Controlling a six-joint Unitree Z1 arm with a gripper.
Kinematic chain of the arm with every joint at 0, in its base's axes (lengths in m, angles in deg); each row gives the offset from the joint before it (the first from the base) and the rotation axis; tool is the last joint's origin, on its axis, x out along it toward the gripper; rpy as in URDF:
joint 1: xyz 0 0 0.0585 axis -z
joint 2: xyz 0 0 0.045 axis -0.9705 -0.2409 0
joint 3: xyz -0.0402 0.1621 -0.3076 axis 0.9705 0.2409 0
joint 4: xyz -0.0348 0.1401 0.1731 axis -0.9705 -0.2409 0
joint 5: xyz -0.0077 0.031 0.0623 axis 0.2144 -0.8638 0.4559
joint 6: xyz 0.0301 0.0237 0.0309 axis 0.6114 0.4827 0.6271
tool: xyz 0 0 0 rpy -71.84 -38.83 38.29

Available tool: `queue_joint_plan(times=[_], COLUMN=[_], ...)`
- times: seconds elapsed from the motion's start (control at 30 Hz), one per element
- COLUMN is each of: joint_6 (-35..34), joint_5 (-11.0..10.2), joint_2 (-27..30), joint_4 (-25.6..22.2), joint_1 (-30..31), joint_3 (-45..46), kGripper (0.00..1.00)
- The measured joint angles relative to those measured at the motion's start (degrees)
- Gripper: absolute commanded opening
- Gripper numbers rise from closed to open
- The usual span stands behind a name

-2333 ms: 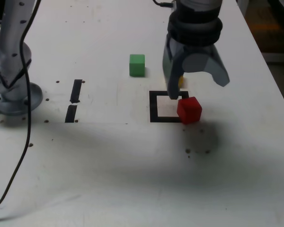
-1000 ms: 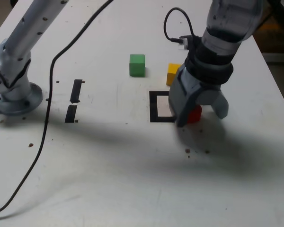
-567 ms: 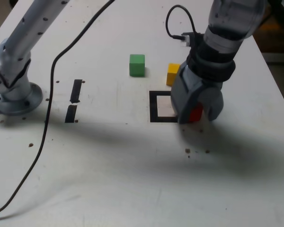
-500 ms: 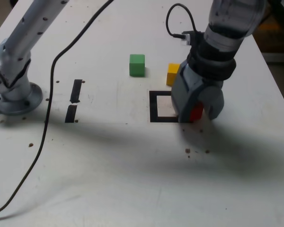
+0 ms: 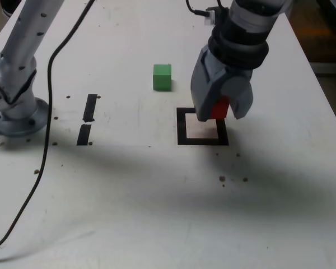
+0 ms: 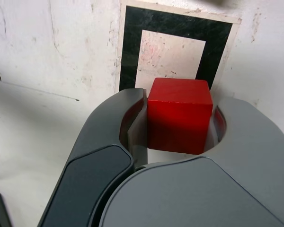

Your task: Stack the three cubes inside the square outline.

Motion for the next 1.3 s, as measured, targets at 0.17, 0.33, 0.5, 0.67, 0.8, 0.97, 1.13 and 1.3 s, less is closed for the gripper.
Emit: queue_joint_plan(times=[0.17, 0.33, 0.5, 0.67, 0.8, 0.97, 1.13, 1.3], joint_6=[2.81, 3.78, 3.82, 3.82, 3.83, 3.83, 3.83, 3.90], joint_5=[-0.62, -0.72, -0.36, -0.27, -0.17, 0.09, 0.71, 0.90], joint_2=[1.52, 2.06, 2.11, 2.67, 2.69, 2.78, 2.86, 4.02], joint_4=[-0.01, 0.01, 0.08, 0.08, 0.29, 0.59, 0.96, 3.32], joint_1=[0.19, 0.36, 0.40, 0.46, 0.46, 0.59, 0.95, 0.99], joint_3=[0.38, 1.90, 2.20, 2.89, 3.56, 4.75, 6.14, 8.60], kGripper=[0.16, 0.17, 0.17, 0.17, 0.17, 0.17, 0.17, 0.17])
